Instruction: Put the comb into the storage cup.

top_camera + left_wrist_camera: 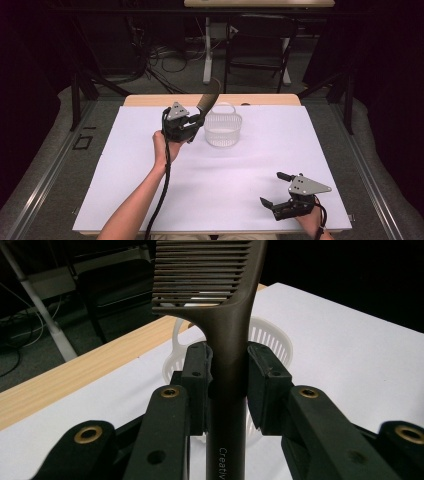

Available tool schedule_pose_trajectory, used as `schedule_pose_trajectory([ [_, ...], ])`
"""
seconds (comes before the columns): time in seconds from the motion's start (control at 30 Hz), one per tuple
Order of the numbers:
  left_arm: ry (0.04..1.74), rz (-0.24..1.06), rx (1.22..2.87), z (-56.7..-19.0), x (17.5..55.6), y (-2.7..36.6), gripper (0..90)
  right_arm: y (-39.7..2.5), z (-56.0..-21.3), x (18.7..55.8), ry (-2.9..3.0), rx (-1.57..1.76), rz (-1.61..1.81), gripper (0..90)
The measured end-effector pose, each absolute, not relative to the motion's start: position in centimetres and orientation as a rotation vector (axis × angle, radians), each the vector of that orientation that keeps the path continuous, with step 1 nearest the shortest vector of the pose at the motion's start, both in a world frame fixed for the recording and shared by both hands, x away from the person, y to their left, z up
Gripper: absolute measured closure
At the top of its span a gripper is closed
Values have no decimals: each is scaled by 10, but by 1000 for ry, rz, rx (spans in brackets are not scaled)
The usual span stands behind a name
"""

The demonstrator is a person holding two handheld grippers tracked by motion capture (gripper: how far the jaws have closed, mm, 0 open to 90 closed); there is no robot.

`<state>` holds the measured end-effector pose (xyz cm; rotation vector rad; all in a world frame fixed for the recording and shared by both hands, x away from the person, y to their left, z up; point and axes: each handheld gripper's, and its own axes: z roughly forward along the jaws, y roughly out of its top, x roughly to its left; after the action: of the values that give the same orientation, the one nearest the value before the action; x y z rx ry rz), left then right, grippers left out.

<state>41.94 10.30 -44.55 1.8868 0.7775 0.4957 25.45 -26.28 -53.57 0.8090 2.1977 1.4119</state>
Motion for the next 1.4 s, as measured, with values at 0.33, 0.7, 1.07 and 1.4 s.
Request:
schedule_pose_trajectory([
  [0.33, 781, 499, 1877, -445, 424, 101, 721, -263, -536, 255, 2198, 805, 1408, 0],
  [0.7, 777, 516, 1857, -442, 428, 97, 720, -263, -536, 256, 2195, 807, 1410, 0],
  [1.07, 779, 531, 1831, -440, 432, 93, 721, -264, -536, 256, 2197, 810, 1413, 0],
  [1.4, 777, 543, 1811, -434, 435, 90, 720, -263, -535, 255, 2196, 813, 1411, 0],
])
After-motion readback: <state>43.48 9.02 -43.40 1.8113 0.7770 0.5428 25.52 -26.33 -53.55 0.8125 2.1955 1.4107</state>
